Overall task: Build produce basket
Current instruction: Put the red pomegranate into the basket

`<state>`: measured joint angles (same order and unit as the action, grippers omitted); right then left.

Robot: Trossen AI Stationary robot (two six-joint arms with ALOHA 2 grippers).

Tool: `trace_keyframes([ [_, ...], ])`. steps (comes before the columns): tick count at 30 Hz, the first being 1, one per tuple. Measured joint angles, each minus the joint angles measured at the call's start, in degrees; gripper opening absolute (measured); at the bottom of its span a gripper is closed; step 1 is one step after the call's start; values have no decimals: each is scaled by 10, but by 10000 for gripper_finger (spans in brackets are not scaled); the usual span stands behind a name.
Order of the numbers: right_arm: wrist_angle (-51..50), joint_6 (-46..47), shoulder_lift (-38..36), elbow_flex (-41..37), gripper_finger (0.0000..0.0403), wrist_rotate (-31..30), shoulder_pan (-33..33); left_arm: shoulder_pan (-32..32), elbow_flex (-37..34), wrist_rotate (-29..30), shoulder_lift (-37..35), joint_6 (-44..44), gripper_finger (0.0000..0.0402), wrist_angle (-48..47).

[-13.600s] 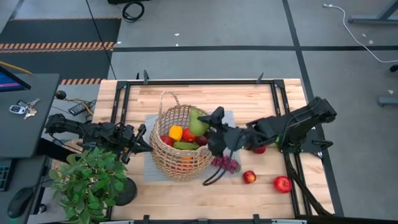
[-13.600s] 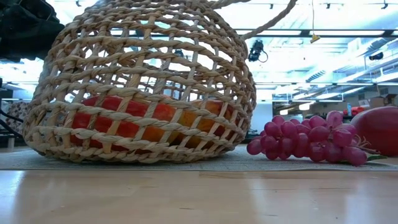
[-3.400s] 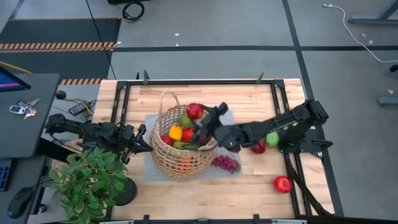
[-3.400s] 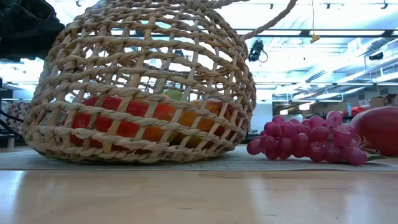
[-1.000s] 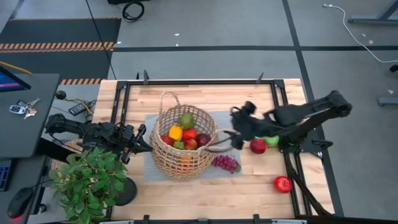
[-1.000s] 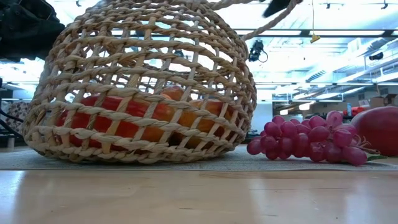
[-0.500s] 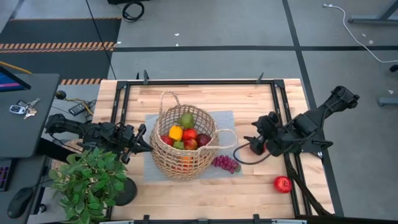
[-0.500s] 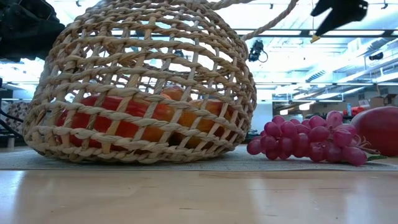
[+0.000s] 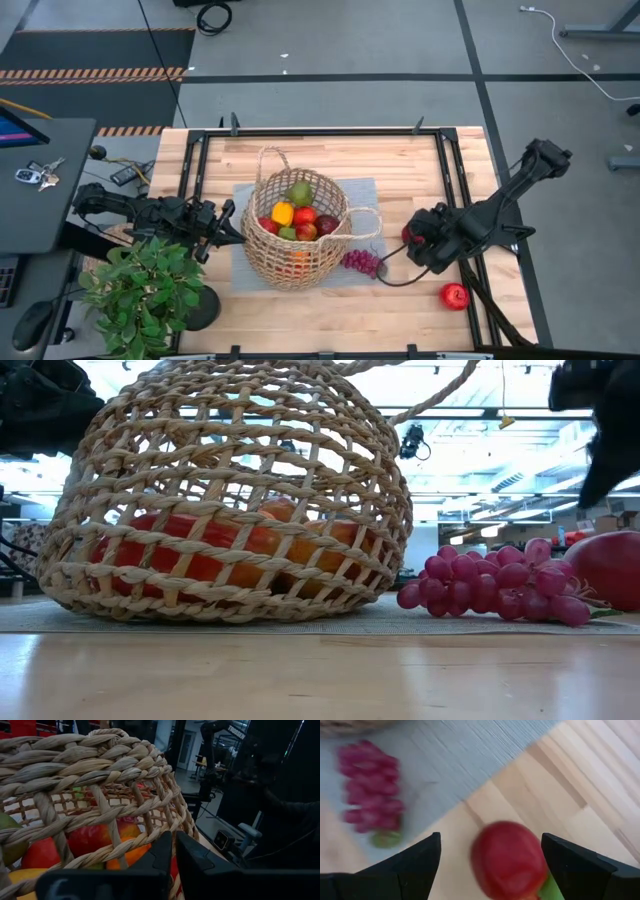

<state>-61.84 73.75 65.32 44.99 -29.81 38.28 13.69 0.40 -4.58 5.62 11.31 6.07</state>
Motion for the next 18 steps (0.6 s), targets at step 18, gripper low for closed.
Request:
trace_keyframes([
  [18,131,160,19,-157,348,-73,49,0,0,0,0,0,34,0],
])
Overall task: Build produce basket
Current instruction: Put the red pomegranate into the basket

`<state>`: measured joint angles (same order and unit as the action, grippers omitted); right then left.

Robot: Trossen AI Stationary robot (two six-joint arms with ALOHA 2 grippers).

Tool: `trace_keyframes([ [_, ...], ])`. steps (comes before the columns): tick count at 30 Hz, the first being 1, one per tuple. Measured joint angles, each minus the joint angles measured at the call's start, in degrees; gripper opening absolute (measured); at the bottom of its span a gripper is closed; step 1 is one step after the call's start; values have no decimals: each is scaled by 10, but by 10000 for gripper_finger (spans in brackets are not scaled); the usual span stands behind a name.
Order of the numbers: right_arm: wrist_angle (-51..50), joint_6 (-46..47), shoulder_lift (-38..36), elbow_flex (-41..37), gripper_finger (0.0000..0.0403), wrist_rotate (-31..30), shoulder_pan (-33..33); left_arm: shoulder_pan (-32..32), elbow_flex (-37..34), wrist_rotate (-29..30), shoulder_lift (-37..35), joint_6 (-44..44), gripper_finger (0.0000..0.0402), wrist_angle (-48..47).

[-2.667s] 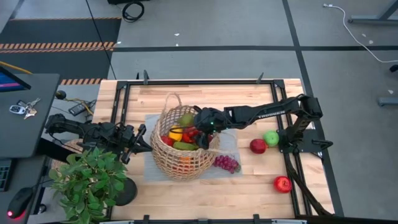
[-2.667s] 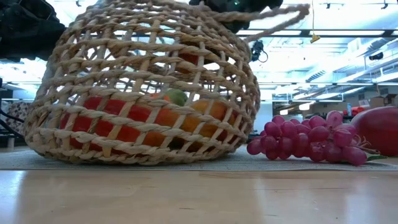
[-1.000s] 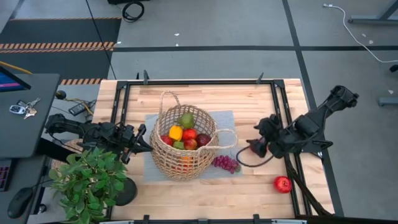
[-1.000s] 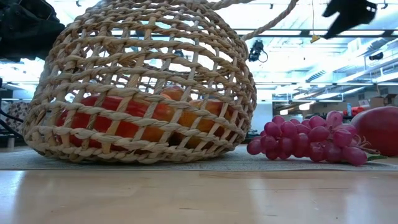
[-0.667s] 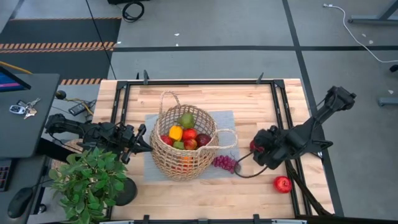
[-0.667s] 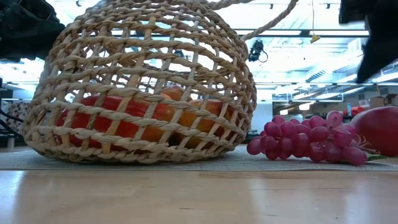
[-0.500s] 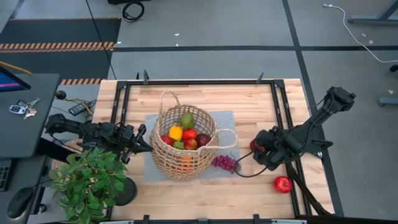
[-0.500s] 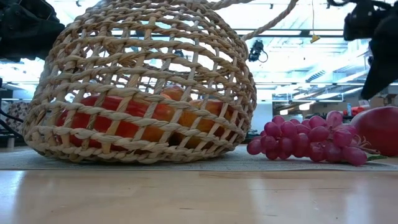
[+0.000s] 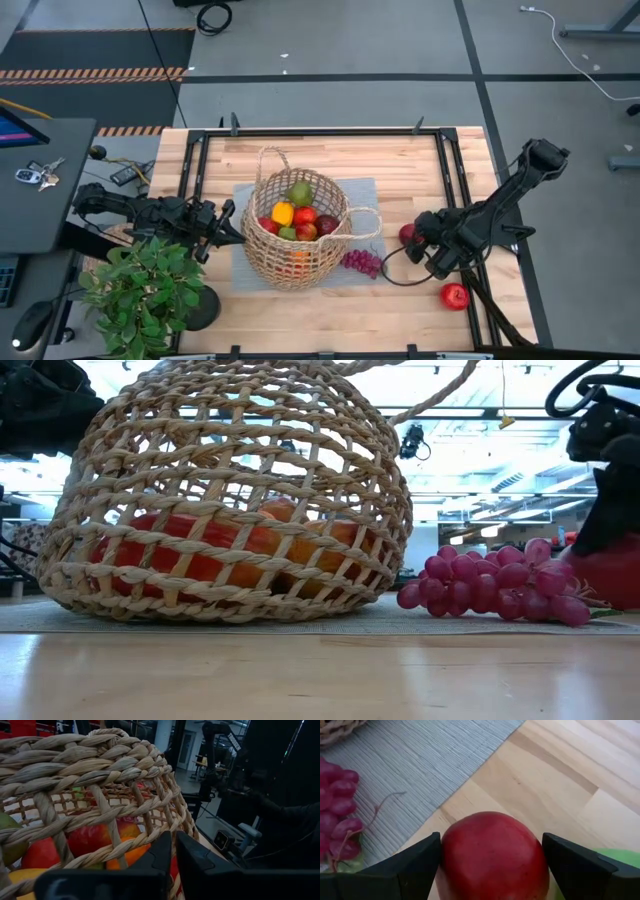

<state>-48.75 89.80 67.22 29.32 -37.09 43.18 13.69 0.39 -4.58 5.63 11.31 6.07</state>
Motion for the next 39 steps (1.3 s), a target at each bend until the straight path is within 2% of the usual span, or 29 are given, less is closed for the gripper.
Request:
trace_keyframes([
  [12,59,-1,10,-7,348,-11,0,0,0,0,0,0,29,0],
  [16,93,-32,10,-7,350,-8,0,0,0,0,0,0,35,0],
  [26,90,-57,11,-8,397,31,-24,0,0,0,0,0,28,0],
  [39,91,-60,11,-8,350,39,-27,0,0,0,0,0,30,0],
])
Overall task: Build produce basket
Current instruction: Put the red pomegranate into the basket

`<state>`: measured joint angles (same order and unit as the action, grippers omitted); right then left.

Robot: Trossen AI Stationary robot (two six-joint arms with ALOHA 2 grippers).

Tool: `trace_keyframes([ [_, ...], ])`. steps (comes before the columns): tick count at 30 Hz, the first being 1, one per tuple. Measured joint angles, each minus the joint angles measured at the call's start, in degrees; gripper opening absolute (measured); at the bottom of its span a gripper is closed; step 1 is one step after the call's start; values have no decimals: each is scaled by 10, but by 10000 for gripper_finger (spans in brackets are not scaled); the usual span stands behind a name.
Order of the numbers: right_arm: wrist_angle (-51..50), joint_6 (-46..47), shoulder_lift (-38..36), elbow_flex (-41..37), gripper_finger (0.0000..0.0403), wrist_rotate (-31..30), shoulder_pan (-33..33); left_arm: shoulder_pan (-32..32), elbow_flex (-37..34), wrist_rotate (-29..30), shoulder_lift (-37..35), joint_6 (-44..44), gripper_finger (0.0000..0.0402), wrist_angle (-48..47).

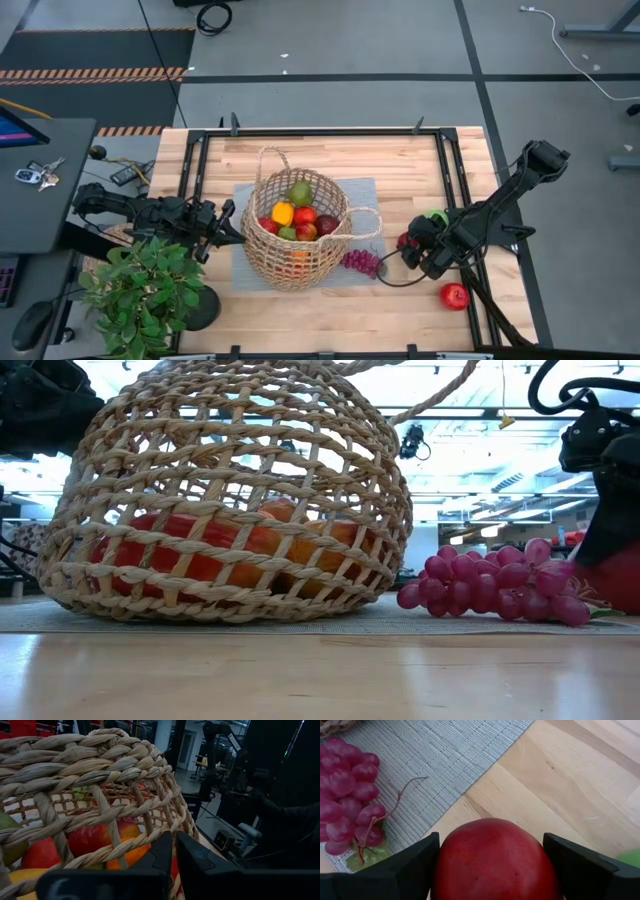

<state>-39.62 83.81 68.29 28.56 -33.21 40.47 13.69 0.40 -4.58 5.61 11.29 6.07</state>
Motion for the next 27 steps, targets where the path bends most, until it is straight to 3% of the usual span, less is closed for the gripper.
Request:
trace_keyframes([
  [6,-4,-25,0,16,348,-13,0,0,0,0,0,0,31,0],
  [17,17,-177,0,138,347,-97,3,0,0,0,0,0,28,0],
  [23,178,-350,0,171,346,-119,15,0,0,0,0,0,33,0],
  [27,340,-484,0,172,346,-90,15,0,0,0,0,0,36,0],
])
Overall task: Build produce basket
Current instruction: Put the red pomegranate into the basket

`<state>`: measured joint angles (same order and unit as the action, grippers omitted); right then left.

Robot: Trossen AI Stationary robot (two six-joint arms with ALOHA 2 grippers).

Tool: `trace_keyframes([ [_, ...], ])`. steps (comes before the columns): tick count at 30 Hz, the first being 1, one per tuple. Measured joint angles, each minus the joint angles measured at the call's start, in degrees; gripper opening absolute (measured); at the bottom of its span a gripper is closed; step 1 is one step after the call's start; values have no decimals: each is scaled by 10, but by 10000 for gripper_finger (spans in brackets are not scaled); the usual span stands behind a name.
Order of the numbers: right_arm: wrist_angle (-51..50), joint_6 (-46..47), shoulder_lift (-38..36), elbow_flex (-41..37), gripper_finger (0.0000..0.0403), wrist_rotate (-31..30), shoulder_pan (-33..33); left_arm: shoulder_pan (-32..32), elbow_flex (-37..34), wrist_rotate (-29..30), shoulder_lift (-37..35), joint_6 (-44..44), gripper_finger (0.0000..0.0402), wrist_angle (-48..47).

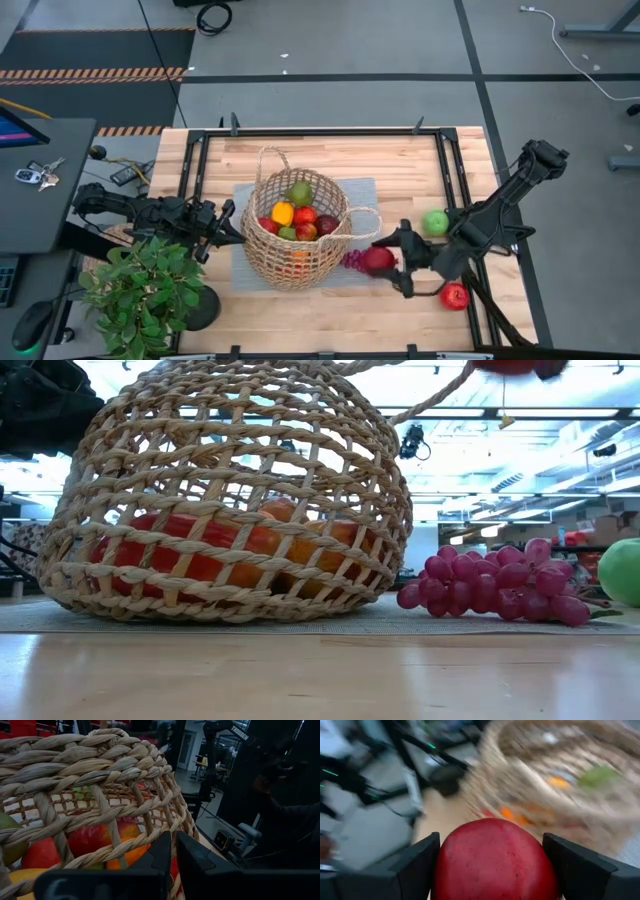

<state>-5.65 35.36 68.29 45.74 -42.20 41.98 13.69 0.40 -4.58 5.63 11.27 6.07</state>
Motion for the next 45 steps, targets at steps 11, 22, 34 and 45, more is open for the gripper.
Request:
trace_keyframes([
  [11,333,-273,1,0,347,62,-5,0,0,0,0,0,31,0],
  [22,488,-463,1,0,351,-18,-43,0,0,0,0,0,28,0],
  [34,633,-620,1,0,352,89,-77,0,0,0,0,0,33,0],
  [45,585,-663,1,0,352,148,-98,0,0,0,0,0,35,0],
])
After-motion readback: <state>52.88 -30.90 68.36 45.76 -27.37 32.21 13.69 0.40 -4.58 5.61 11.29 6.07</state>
